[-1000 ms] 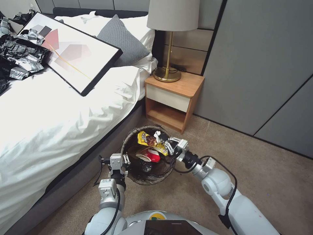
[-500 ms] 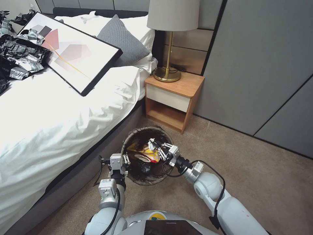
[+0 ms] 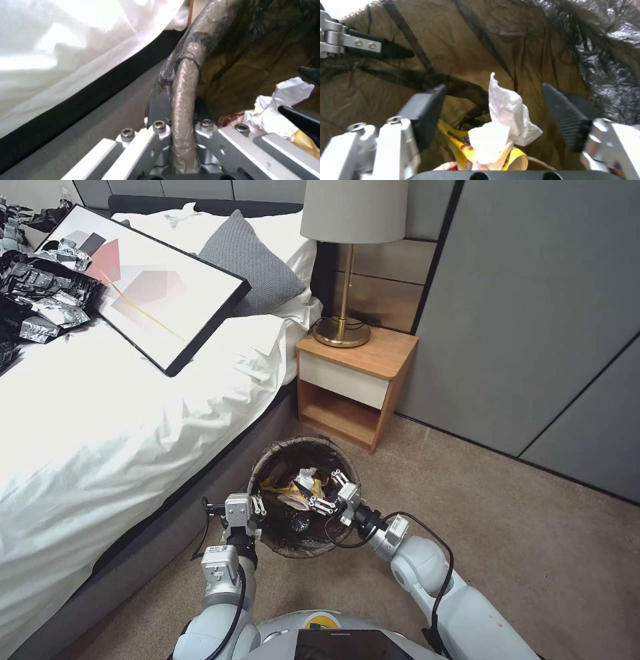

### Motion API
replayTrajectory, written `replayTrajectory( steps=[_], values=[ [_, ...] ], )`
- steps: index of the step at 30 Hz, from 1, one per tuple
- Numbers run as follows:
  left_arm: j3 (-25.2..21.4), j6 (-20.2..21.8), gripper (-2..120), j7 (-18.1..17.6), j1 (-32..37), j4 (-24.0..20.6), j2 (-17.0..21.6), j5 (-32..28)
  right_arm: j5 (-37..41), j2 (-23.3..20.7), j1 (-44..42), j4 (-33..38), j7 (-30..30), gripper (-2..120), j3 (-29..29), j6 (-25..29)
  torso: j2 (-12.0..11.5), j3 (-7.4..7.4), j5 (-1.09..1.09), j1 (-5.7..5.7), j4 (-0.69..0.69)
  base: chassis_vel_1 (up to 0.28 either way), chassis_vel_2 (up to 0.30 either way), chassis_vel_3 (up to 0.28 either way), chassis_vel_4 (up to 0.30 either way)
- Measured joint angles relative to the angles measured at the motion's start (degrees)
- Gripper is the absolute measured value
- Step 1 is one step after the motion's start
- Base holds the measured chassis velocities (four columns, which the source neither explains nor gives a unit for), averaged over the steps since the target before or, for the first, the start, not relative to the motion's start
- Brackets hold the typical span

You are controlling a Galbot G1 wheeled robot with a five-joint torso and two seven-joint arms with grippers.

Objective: Pick up the trash bin, then pick up the garbage from the floor and place it into the trash bin.

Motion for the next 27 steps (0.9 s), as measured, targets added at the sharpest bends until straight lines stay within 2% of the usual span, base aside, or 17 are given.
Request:
replayTrajectory(
  steps=[3, 5, 7, 13, 14, 15, 17, 18, 20, 27],
  values=[
    [0.0, 0.0, 0, 0.0, 0.0, 0.0, 0.0, 0.0, 0.0, -0.1, 0.0, 0.1, 0.1, 87, 0.2, 0.0, 0.0, 0.00, 0.00, 0.00, 0.00, 0.000, 0.000, 0.000, 0.000],
    [0.0, 0.0, 0, 0.0, 0.0, 0.0, 0.0, 0.0, 0.0, -0.1, -0.1, 0.2, 0.1, 89, 0.3, 0.0, 0.0, 0.00, 0.00, 0.00, 0.00, 0.000, 0.000, 0.000, 0.000],
    [0.0, 0.0, 0, 0.0, 0.0, 0.0, 0.0, 0.0, -0.1, -0.1, -0.4, 0.9, 0.7, 98, 0.4, 0.1, 0.0, 0.00, 0.00, 0.00, 0.00, 0.000, 0.000, 0.000, 0.000],
    [0.2, 0.0, 0, 0.0, 0.0, 0.0, 0.0, 0.0, -1.3, 0.4, -2.0, 6.4, 5.5, 100, 1.6, 0.1, 0.0, 0.00, 0.00, 0.00, 0.00, 0.000, 0.000, 0.000, 0.000],
    [-0.1, 0.0, 0, 0.0, 0.0, 0.0, 0.0, 0.0, -1.7, 0.8, -3.5, 11.4, 9.1, 100, 3.2, -1.2, 0.0, 0.00, -0.01, 0.00, 0.01, 0.000, 0.000, 0.000, 0.000],
    [-0.1, 0.0, 0, 0.0, 0.0, 0.0, 0.0, 0.0, -1.7, 0.8, -3.5, 11.4, 9.1, 100, 3.2, -1.2, 0.0, 0.00, -0.01, 0.00, 0.01, 0.000, 0.000, 0.000, 0.000],
    [-0.1, 0.0, 0, 0.0, 0.0, 0.0, 0.0, 0.0, -3.6, 1.7, -5.7, 17.0, 14.1, 100, 5.7, -3.1, 0.0, 0.00, -0.01, 0.00, 0.01, 0.000, 0.000, 0.000, 0.000],
    [-0.1, 0.0, 0, 0.0, 0.0, 0.0, 0.0, 0.0, -3.6, 1.7, -5.7, 17.0, 14.1, 100, 5.7, -3.1, 0.0, 0.00, -0.01, 0.00, 0.01, 0.000, 0.000, 0.000, 0.000],
    [-0.1, 0.0, 0, 0.0, 0.0, 0.0, 0.0, 0.0, -6.0, 3.3, -9.2, 21.1, 20.3, 100, 9.3, -4.9, 0.0, 0.00, 0.00, 0.00, 0.00, 0.000, 0.000, 0.000, 0.000],
    [0.0, 0.0, 0, 0.0, 0.0, 0.0, 0.0, 0.0, -8.1, 7.1, -19.5, 24.1, 26.5, 100, 15.7, -5.3, 0.0, 0.00, 0.00, 0.00, -0.02, 0.000, 0.000, 0.000, 0.000]
  ],
)
